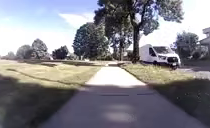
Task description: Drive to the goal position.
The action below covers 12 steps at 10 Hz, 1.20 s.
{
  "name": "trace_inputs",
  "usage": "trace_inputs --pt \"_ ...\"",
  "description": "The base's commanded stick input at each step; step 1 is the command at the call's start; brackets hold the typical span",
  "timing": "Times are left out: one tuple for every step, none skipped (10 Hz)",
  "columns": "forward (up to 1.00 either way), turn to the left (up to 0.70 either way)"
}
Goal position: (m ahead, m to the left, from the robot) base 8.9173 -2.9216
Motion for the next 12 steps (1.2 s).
trace_inputs --pt "0.07 0.0" --pt "0.07 0.0" --pt "0.07 0.0" --pt "0.08 0.0" --pt "0.08 0.0" --pt "0.07 0.0" --pt "0.08 0.0" --pt "0.07 0.0" --pt "0.08 0.0" --pt "0.08 0.0" --pt "0.07 0.0" --pt "0.07 0.0"
